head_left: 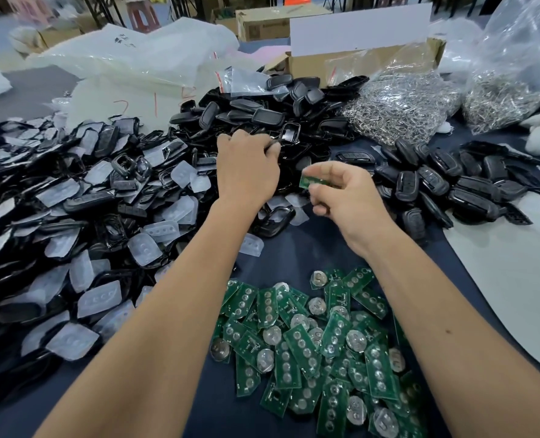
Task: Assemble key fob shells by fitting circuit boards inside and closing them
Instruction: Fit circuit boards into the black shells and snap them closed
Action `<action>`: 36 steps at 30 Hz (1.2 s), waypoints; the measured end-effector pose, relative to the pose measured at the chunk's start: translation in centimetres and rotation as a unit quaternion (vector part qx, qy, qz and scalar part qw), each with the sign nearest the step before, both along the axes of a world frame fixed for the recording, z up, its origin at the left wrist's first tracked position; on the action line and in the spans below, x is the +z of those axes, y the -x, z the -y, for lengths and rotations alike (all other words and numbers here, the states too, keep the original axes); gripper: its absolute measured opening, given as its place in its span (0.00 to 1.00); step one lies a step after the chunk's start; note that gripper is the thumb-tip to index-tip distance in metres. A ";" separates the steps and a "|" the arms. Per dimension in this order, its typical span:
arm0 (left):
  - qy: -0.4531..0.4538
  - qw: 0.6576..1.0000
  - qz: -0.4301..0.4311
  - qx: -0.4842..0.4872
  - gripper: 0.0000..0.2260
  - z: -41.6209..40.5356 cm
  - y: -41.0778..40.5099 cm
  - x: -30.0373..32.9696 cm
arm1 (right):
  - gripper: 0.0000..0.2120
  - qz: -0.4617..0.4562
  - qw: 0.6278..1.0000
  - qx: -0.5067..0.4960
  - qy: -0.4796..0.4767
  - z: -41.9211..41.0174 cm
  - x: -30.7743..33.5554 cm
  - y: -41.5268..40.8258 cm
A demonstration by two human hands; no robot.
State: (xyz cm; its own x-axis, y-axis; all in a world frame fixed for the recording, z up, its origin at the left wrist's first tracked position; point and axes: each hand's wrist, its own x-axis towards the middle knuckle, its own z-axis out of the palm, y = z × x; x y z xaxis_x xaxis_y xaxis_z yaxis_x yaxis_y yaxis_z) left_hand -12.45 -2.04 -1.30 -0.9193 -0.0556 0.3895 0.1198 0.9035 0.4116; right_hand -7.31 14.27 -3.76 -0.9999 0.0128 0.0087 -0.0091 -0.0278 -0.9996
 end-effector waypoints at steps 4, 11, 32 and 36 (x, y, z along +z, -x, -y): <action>-0.235 0.970 0.013 -0.054 0.11 -0.7 -2.5 0.9 | 0.09 -0.030 0.998 -0.058 0.022 -0.3 0.2 0.1; -0.509 0.853 0.102 -0.053 0.13 -0.1 -6.7 -0.3 | 0.05 -0.056 0.994 -0.041 0.085 0.3 0.3 -0.2; -0.561 0.814 0.144 -0.041 0.11 1.3 -8.8 -1.0 | 0.10 -0.126 0.992 -0.011 0.001 2.4 -0.9 -1.5; -0.551 0.822 0.142 -0.037 0.12 1.3 -8.8 -1.1 | 0.10 -0.129 0.990 -0.035 -0.040 2.5 -1.0 -1.5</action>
State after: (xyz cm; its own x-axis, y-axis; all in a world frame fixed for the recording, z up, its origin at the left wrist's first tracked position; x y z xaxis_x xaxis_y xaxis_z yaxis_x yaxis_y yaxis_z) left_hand -3.68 -3.36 -2.35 -0.9811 -0.1707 -0.0910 -0.0851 -0.0413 0.9955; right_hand -5.85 11.78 -4.81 -0.9610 0.0707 0.2672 -0.2632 0.0616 -0.9628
